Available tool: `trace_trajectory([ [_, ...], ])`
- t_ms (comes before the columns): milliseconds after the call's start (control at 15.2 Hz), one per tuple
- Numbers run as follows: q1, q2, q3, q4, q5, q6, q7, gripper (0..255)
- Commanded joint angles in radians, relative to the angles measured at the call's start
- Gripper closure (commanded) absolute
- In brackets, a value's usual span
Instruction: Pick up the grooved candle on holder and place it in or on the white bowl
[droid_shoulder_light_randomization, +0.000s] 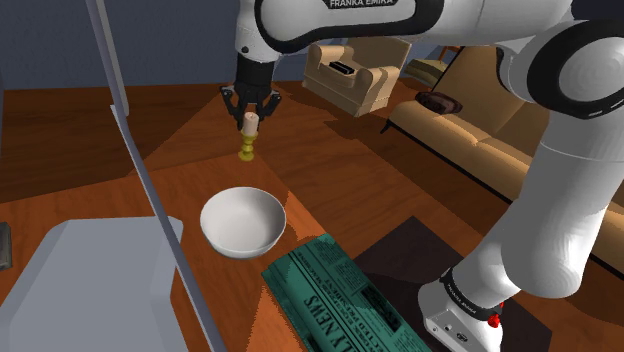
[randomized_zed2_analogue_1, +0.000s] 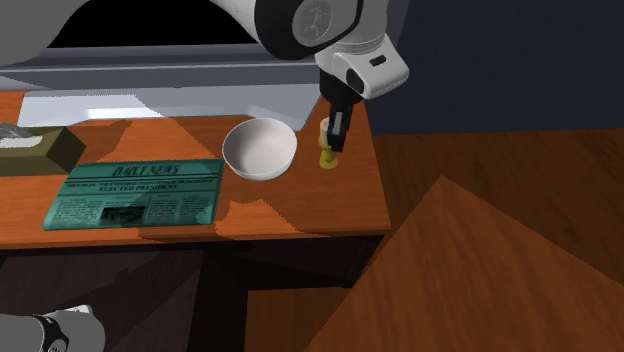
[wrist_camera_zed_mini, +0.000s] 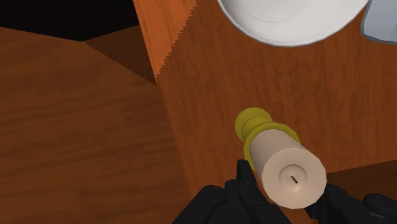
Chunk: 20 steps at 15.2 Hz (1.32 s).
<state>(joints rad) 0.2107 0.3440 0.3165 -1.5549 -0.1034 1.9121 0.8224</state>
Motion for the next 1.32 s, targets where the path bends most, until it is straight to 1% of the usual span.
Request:
trace_trajectory([
  [0,0.001,0.001,0.001,0.03,0.0,-0.029,-0.001,255],
  [462,0.005,-0.003,0.003,0.111,0.003,-0.114,-0.004,255],
  [858,0.046,-0.147,0.045,-0.056,0.036,-0.086,0.085,255],
  [1254,0.097,-0.258,0.093,-0.165,0.07,-0.082,0.182,255],
])
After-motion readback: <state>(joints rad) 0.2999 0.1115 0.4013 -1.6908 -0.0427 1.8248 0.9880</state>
